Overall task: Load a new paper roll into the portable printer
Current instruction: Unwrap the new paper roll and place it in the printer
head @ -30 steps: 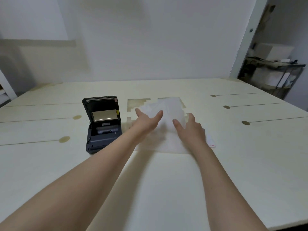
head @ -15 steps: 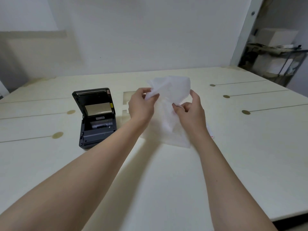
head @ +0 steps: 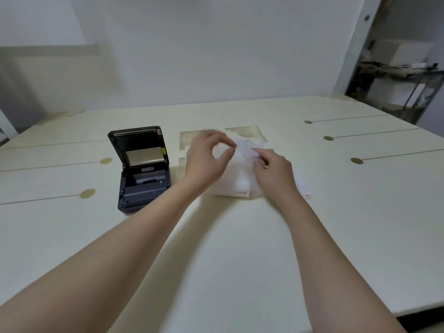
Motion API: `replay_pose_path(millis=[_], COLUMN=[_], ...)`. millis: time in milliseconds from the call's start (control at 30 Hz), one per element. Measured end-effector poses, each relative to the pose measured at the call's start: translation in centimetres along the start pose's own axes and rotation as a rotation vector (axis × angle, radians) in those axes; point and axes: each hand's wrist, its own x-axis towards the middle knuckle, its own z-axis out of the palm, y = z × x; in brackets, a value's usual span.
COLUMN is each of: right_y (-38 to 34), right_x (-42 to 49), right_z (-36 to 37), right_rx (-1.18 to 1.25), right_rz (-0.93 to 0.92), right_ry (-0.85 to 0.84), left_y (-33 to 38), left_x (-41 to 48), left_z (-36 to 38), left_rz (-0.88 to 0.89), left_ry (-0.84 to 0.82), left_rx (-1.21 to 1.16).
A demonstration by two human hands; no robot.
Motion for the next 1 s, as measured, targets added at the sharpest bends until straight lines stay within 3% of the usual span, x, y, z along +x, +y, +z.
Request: replay_pose_path(millis=[133,233,333,433,533,767,1000], right_y=[0.0,0.2,-0.3,-0.5,0.0,-0.1,-0.1], right_x=[-0.3,-0.2,-0.3,-1.0,-1.5,-1.8,-2.0], right_z=[0.8,0.9,0.3,0.1,0.2,0.2,0.3], right_rx=[0.087,-0.02,-0.078,-0.027,-0.16,-0.337,-0.26], right_rz=[0.091,-0.077,-0.321,-0.246,-0.218,-0.231,-0.199], right_ry=[-0.145,-0.04,0.124,-0.121,-0.283,-0.41,-0.418], left_y=[-1.5,-2.5,-3.0,-2.8,-1.7,-1.1,-2.0], left_x=[-1.0,-1.6,-1.8,-2.3,-2.2,-1.3,-2.1], left_z=[-1.0,-1.4,-1.2,-1.2,-1.4,-1.2,-1.3], left_rz=[-0.189,-0.25,-0.249,-0.269,-0.313,-0.399,-0.344], left_ry=[-0.342,-0.446,-0.464,-0.504,-0.552,-0.538,-0.52], left_rx=[0.098,0.151,0.206,0.25,0.257,0.235,0.207])
